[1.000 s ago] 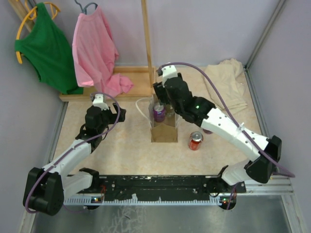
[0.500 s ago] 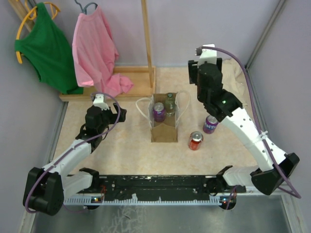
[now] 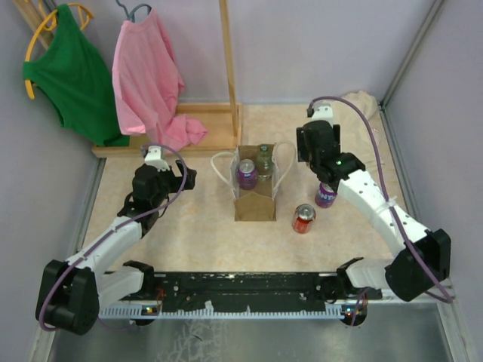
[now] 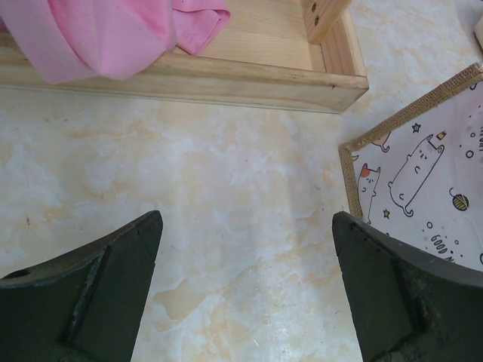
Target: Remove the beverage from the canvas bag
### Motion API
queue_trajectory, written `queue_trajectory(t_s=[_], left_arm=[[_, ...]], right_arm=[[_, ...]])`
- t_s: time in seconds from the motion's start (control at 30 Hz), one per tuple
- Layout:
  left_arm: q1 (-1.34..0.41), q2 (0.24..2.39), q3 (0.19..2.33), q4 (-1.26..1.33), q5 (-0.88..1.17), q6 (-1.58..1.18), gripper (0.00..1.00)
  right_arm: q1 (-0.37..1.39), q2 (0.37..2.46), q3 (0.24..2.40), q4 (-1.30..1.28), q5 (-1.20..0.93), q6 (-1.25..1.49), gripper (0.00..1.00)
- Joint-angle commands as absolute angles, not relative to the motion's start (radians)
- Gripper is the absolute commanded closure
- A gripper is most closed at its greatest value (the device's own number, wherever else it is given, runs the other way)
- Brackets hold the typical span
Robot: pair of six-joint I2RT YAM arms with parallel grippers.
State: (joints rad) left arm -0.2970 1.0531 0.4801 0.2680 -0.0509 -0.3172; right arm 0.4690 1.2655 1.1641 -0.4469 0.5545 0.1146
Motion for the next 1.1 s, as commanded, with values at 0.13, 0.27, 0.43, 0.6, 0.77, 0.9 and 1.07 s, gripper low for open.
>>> queue_trajectory(t_s=[0.13, 0.27, 0.43, 0.6, 0.77, 0.9, 1.07], left_arm=[[-0.302, 1.039, 0.487, 0.278, -0.057, -0.316, 0.0], [-0.301, 1.042, 0.489, 0.281, -0.053, -0.317, 0.0], [-0.301, 1.044, 0.488, 0.281, -0.055, -0.317, 0.0], [-0.304, 1.043, 0.487, 0.28, -0.055, -0.317, 0.0], [-0.304, 1.044, 0.487, 0.281, -0.058, -0.317, 0.0], [-0.304, 1.054, 0.49, 0.284, -0.053, -0.318, 0.0], [-0.303, 1.051, 0.49, 0.282, -0.056, -0.318, 0.0]], right_arm=[[0.456, 1.289, 1.091, -0.362, 0.404, 0.216, 1.0], [0.456, 1.32, 1.049, -0.338, 0.353, 0.232, 1.0], [0.456, 1.355, 1.022, -0.328, 0.322, 0.252, 1.0], [0.456, 1.391, 1.014, -0.346, 0.287, 0.272, 1.0], [0.455, 1.376, 0.983, -0.331, 0.261, 0.286, 1.0], [0.457, 1.373, 0.957, -0.322, 0.246, 0.286, 0.96], [0.46, 1.377, 0.937, -0.324, 0.235, 0.281, 0.41]])
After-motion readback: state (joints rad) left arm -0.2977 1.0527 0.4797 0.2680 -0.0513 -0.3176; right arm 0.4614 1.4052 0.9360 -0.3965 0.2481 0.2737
